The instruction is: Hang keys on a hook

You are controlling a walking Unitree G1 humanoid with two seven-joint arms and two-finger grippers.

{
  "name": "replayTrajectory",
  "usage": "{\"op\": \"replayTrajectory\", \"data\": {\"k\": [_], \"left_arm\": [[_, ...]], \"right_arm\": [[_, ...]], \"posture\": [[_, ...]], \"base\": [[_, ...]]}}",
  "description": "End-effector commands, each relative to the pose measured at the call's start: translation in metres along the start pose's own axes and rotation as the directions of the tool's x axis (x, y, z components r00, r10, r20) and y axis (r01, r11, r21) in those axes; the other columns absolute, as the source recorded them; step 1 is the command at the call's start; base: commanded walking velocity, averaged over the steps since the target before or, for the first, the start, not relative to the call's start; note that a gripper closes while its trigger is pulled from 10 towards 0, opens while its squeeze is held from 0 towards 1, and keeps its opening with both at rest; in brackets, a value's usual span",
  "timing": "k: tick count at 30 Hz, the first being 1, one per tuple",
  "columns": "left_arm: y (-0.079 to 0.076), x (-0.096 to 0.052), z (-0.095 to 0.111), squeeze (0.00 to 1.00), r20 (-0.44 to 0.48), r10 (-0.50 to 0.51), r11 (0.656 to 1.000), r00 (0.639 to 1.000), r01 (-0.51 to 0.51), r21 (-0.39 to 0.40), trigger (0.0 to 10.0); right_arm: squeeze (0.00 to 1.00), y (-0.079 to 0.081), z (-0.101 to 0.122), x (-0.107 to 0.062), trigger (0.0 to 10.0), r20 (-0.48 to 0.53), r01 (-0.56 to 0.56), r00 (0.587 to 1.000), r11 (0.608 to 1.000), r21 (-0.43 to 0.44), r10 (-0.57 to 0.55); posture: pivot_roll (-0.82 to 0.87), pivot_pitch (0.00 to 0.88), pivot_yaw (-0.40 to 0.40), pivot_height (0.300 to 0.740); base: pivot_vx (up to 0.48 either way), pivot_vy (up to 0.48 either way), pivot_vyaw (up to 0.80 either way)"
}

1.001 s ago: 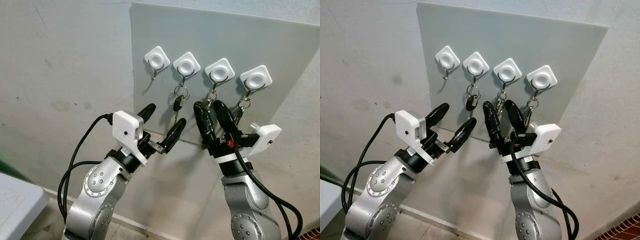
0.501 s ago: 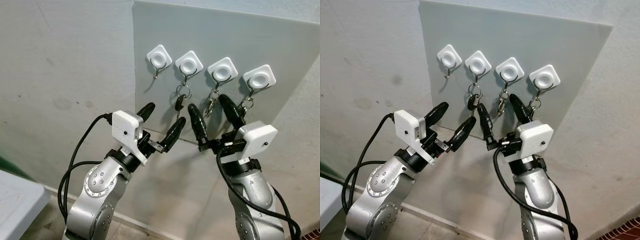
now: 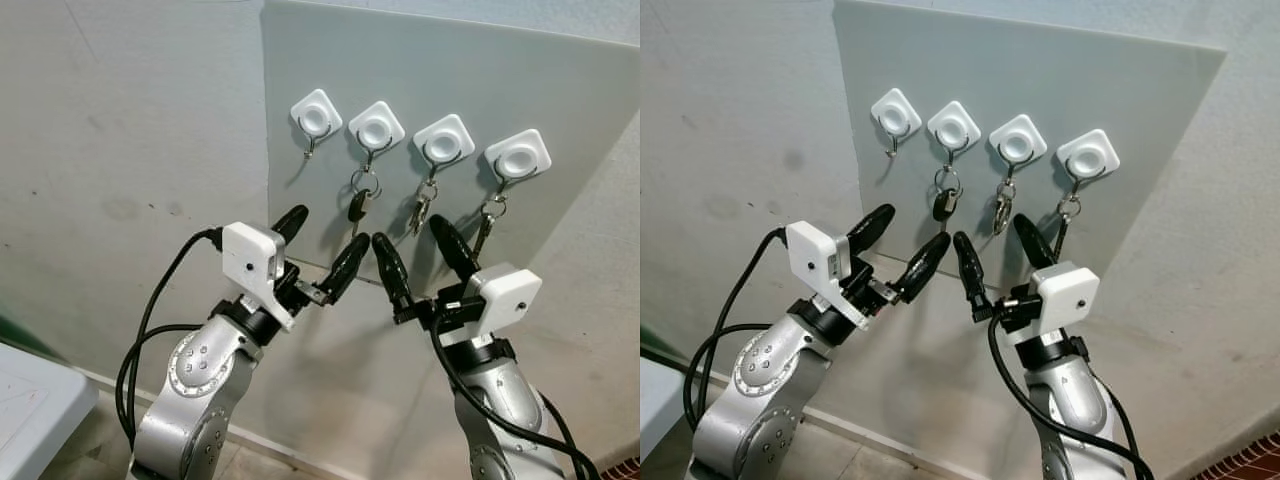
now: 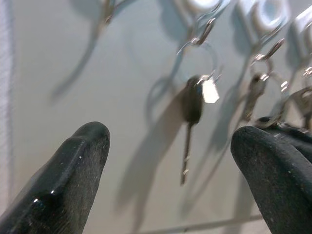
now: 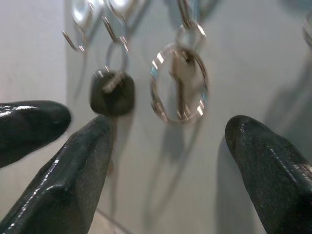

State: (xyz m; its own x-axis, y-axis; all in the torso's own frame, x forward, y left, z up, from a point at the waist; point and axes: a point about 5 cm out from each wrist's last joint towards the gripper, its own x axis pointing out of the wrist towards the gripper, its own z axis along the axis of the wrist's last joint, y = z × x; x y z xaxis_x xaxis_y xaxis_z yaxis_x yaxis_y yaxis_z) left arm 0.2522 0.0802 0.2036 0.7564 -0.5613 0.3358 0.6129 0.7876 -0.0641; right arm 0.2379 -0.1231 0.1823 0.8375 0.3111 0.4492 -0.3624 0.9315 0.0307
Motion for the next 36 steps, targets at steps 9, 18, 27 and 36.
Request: {"op": "replayTrajectory", "data": {"k": [9,18,27,36], "left_arm": [[0.026,-0.032,-0.029,0.00,-0.066,0.205,0.978,0.977,-0.207,-0.035,10.0],[0.046,-0.056,-0.052,0.00,-0.114,0.373,0.928,0.921,-0.373,0.018,10.0],[0.062,-0.101,-0.126,0.00,-0.343,0.510,0.849,0.789,-0.525,0.056,10.0],[0.075,-0.103,-0.155,0.00,-0.417,0.525,0.839,0.742,-0.532,0.109,10.0]], "right_arm": [[0.00,-0.023,-0.022,-0.038,10.0,-0.140,0.090,0.985,0.993,-0.081,-0.100],[0.00,-0.034,-0.049,-0.058,10.0,-0.257,0.165,0.950,0.984,-0.070,-0.178],[0.00,-0.047,-0.110,-0.097,10.0,-0.501,0.243,0.820,0.961,-0.131,-0.276],[0.00,-0.057,-0.139,-0.107,10.0,-0.585,0.239,0.761,0.960,-0.148,-0.280]], "posture": [[0.03,0.004,-0.045,0.740],[0.04,0.010,-0.048,0.740],[0.04,0.003,-0.040,0.740],[0.03,0.000,-0.041,0.740]], "base": [[0.000,0.000,0.00],[0.000,0.000,0.00],[0.000,0.000,0.00],[0.000,0.000,0.00]]}}
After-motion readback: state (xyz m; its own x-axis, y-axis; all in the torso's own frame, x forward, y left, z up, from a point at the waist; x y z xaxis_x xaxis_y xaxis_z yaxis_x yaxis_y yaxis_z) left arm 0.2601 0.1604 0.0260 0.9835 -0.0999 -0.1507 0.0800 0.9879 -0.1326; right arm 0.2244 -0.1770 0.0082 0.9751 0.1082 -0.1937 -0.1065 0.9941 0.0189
